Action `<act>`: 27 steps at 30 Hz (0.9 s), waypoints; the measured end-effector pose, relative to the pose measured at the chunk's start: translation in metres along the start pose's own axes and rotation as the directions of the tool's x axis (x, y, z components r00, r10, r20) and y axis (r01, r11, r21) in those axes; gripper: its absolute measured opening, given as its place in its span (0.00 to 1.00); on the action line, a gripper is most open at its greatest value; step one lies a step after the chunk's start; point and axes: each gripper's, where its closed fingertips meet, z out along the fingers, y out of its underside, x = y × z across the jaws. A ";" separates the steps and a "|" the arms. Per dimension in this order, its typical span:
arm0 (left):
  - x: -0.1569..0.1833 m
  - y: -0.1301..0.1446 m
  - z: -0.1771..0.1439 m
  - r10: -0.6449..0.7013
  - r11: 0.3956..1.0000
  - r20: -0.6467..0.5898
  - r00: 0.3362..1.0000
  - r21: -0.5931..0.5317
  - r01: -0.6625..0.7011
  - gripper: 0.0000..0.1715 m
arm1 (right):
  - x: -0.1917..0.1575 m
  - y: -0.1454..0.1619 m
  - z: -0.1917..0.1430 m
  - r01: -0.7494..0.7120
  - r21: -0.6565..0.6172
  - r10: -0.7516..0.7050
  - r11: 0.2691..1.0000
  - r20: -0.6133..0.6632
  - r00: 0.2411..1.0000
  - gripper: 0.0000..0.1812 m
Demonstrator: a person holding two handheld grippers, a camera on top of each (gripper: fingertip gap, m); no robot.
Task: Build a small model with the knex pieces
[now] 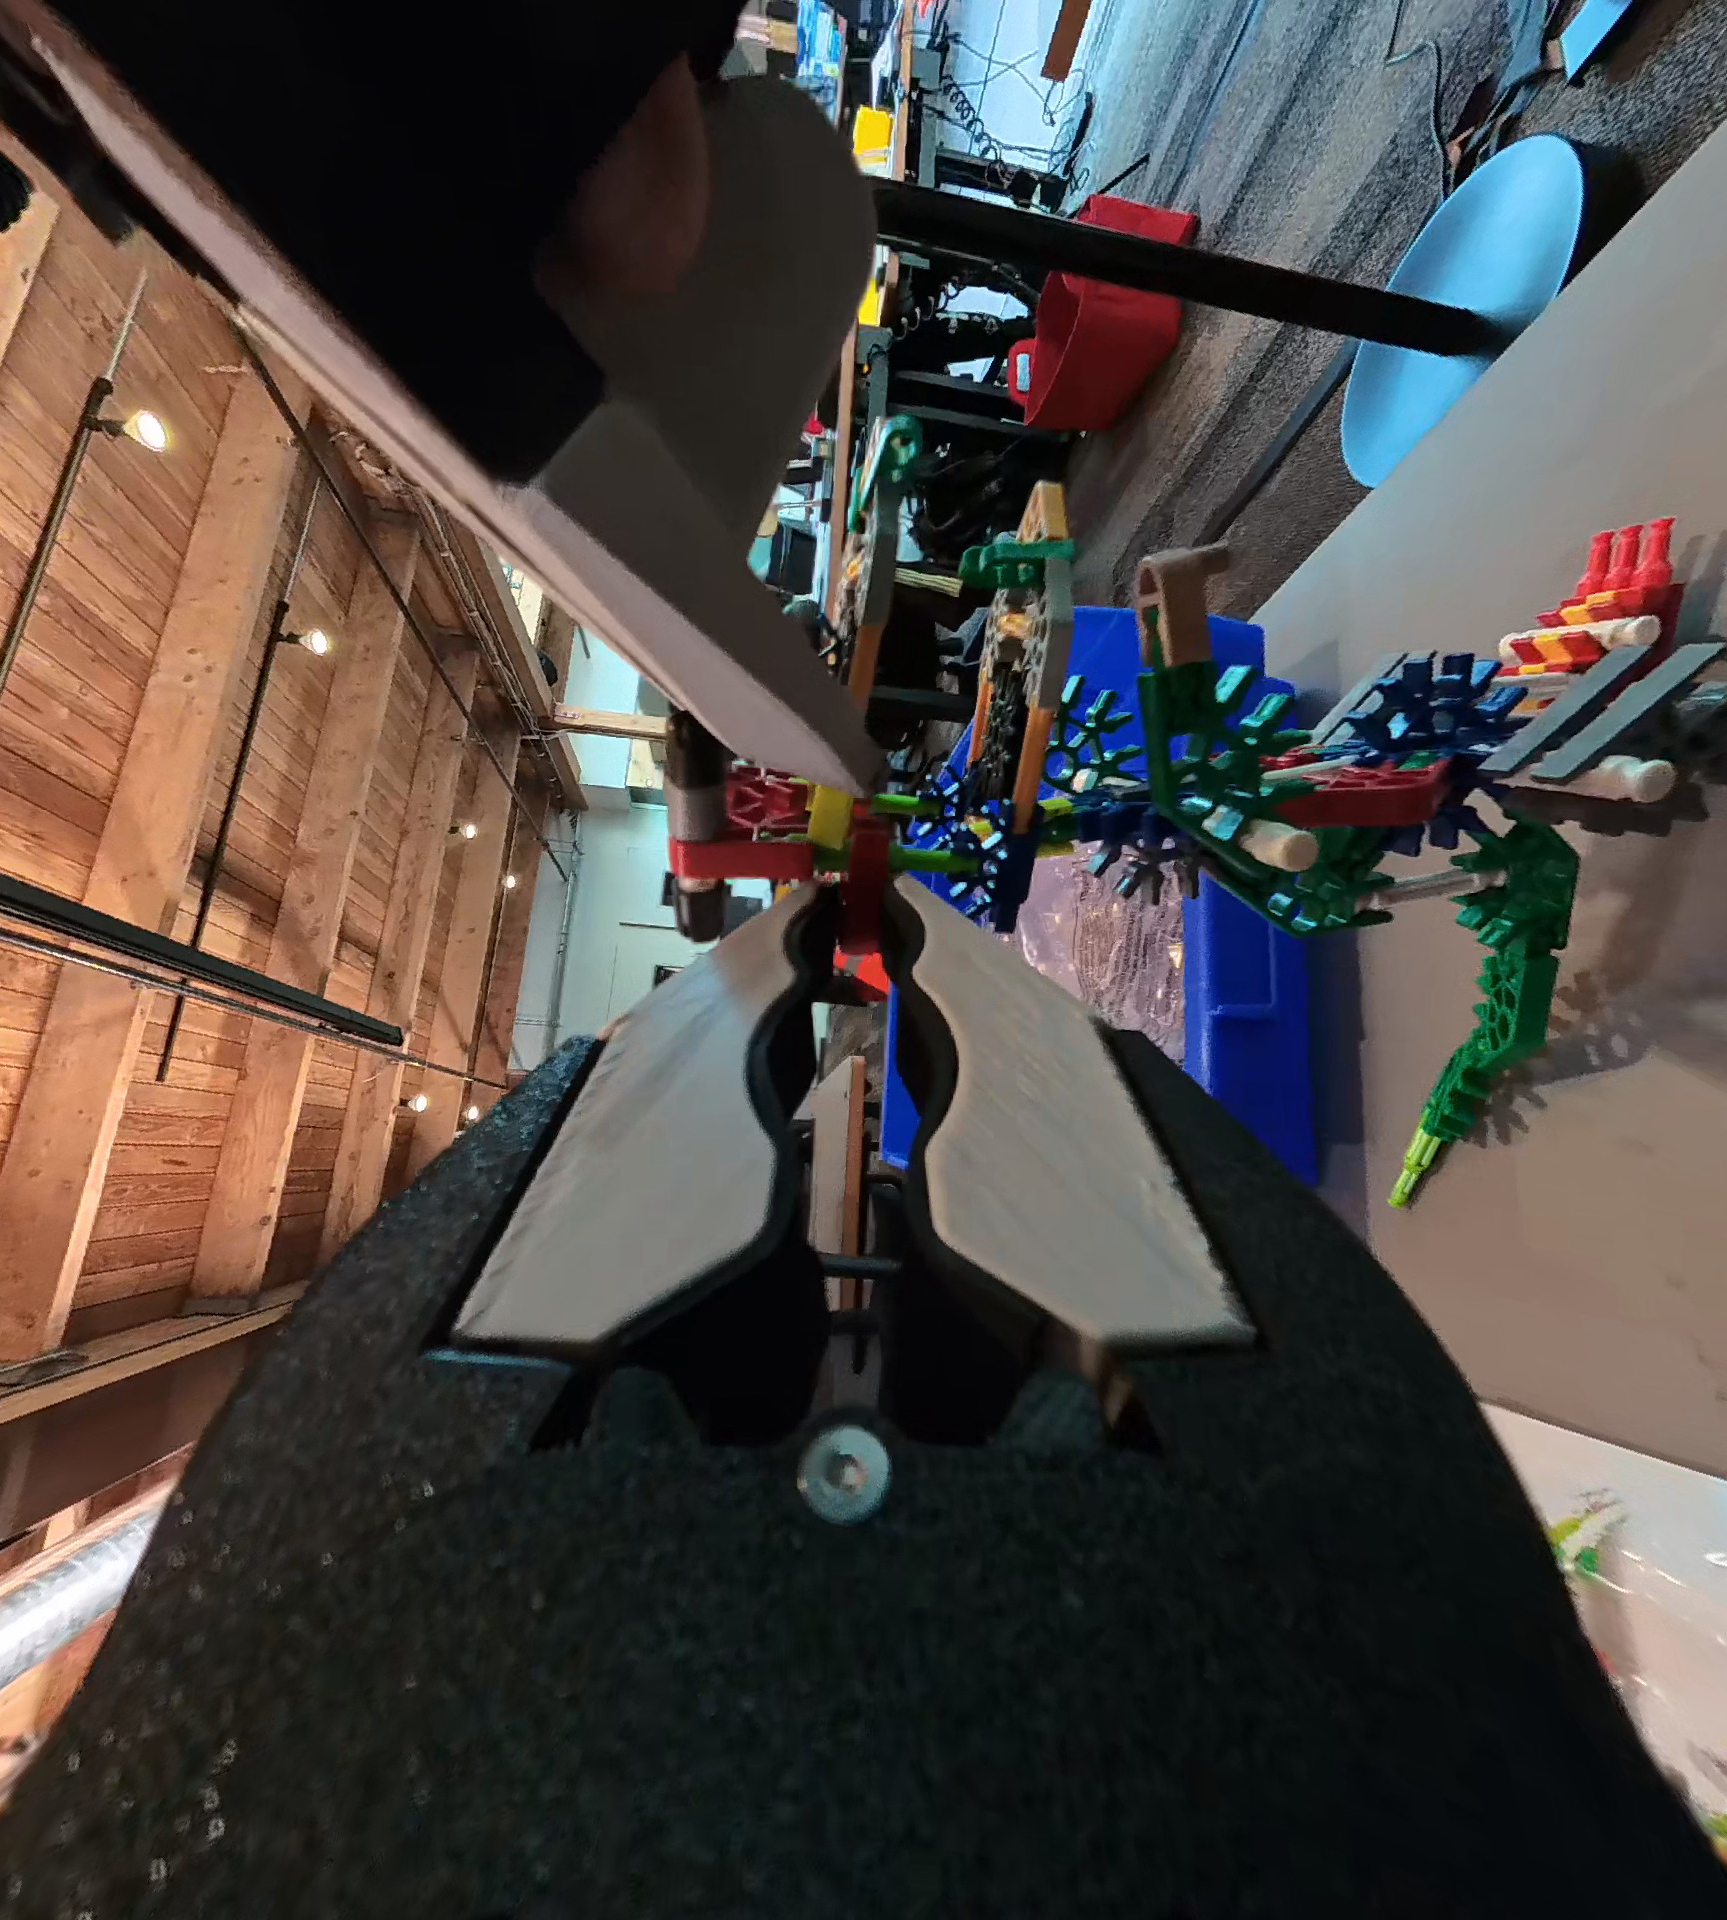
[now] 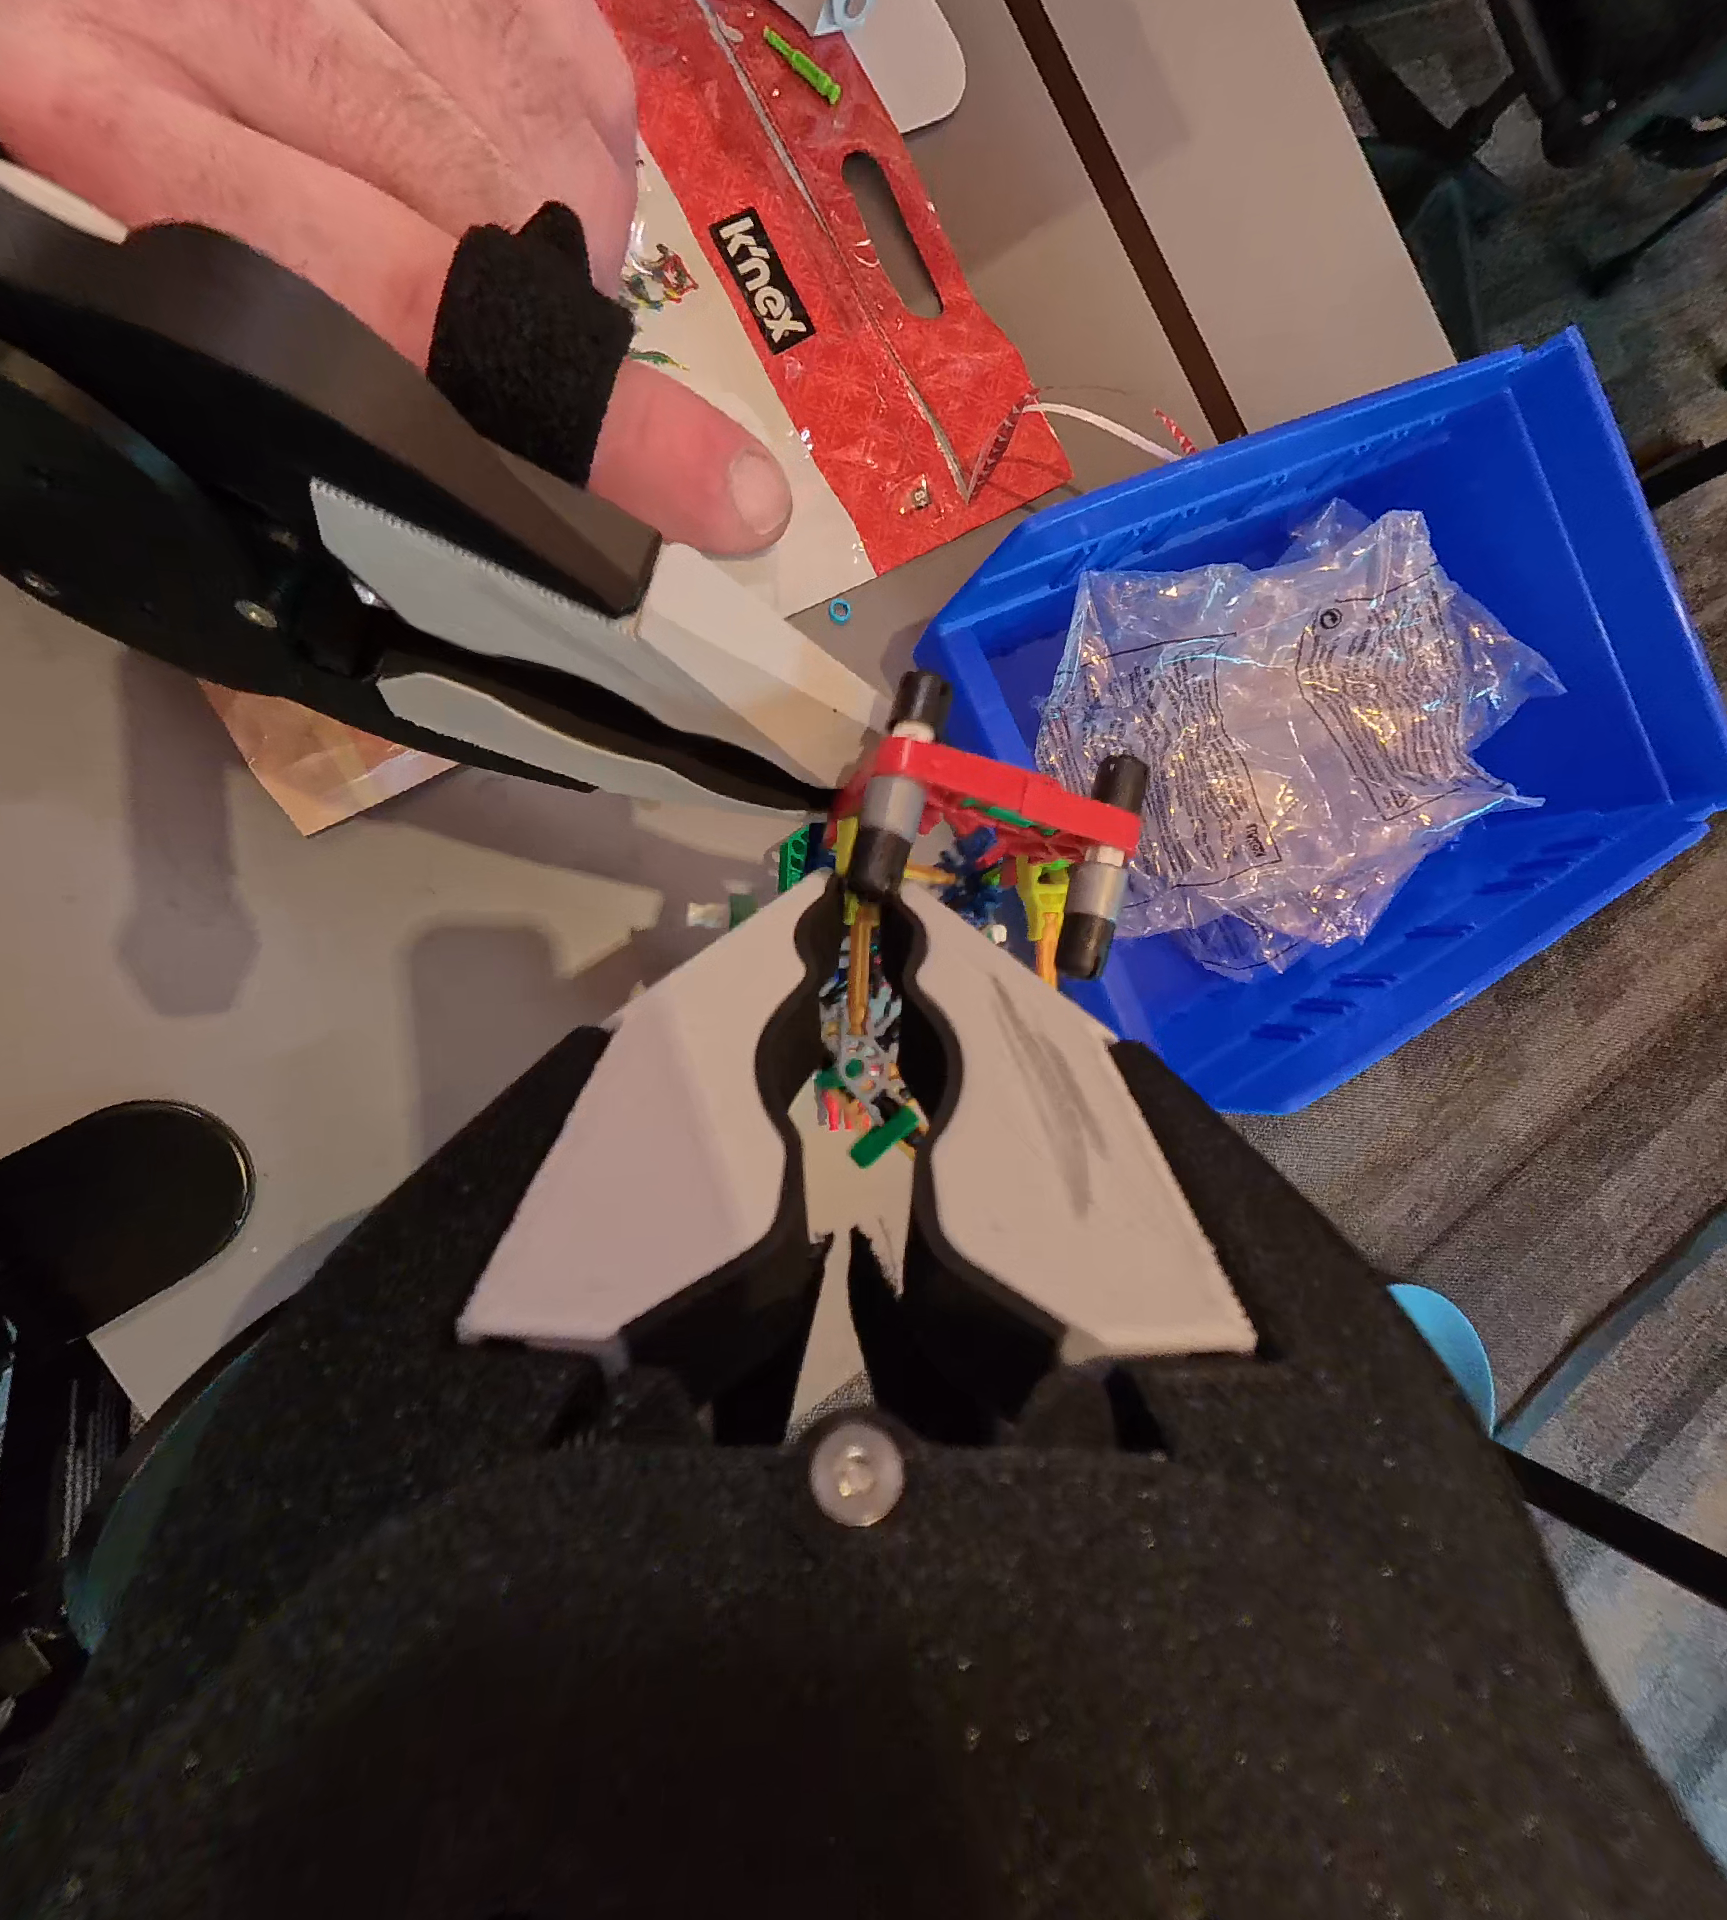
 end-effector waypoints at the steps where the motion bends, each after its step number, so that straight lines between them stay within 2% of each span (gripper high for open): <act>1: 0.000 -0.001 0.000 0.013 1.000 0.004 1.000 -0.004 -0.013 0.00 | 0.000 -0.001 -0.001 -0.004 0.004 0.004 1.000 -0.004 1.000 0.00; 8: 0.002 0.001 0.001 0.027 0.999 -0.001 1.000 -0.019 -0.027 0.00 | 0.000 0.000 0.000 0.025 -0.017 -0.025 1.000 -0.027 0.999 0.01; 15: 0.002 0.000 -0.001 -0.068 0.997 -0.043 0.997 0.022 0.069 0.01 | -0.002 0.000 0.000 0.062 0.013 -0.062 0.998 -0.038 0.997 0.01; 19: 0.002 0.000 -0.002 -0.032 0.999 -0.041 0.999 0.004 0.032 0.01 | -0.002 0.000 0.000 0.104 -0.004 -0.104 0.995 -0.077 0.992 0.01; 27: 0.000 0.001 -0.004 0.019 1.000 -0.036 0.999 -0.008 -0.019 0.01 | -0.002 0.000 -0.001 0.101 0.018 -0.099 0.995 -0.088 0.991 0.02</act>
